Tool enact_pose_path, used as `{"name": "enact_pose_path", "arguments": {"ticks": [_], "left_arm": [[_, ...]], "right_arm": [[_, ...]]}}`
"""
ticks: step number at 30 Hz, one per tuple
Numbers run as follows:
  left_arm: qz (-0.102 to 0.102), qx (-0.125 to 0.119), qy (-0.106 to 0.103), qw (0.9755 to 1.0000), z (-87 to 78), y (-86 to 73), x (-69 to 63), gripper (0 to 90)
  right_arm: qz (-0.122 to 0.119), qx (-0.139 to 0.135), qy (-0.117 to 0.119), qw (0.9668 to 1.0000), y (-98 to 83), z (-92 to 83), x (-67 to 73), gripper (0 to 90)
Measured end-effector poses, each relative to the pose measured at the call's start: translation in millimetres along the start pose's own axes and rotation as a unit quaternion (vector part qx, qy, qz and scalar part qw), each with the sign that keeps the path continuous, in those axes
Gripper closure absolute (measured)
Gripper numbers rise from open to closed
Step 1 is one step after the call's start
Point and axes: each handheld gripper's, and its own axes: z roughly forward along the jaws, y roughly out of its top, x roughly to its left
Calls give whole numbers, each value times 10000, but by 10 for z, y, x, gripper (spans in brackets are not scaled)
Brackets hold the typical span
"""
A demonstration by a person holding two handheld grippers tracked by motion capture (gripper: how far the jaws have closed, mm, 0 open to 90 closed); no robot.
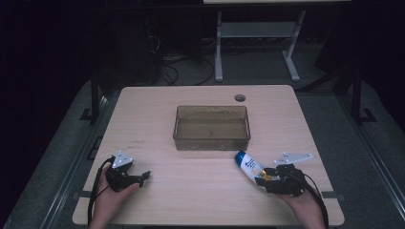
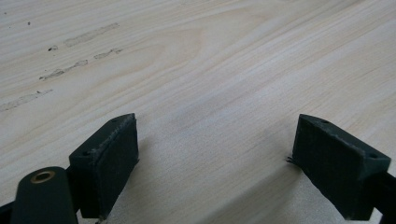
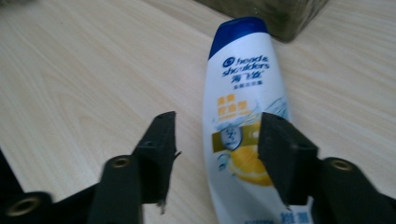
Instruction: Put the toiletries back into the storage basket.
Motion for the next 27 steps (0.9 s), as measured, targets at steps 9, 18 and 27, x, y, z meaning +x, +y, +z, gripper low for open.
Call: {"name": "enact_pose_path", "arguments": {"ticks": [9, 18, 27], "left_arm": [[4, 5, -1, 10000, -1, 0, 1, 132], [-15, -9, -3, 10000, 1, 0, -2, 132], [-14, -10, -3, 10000, 1, 0, -2, 132]], "right_arm": [[-31, 150, -127, 9998, 144, 44, -63, 309], [-51, 372, -215, 9991, 297, 135, -121, 250], [-164, 675, -246, 9973, 423, 284, -137, 219]]}}
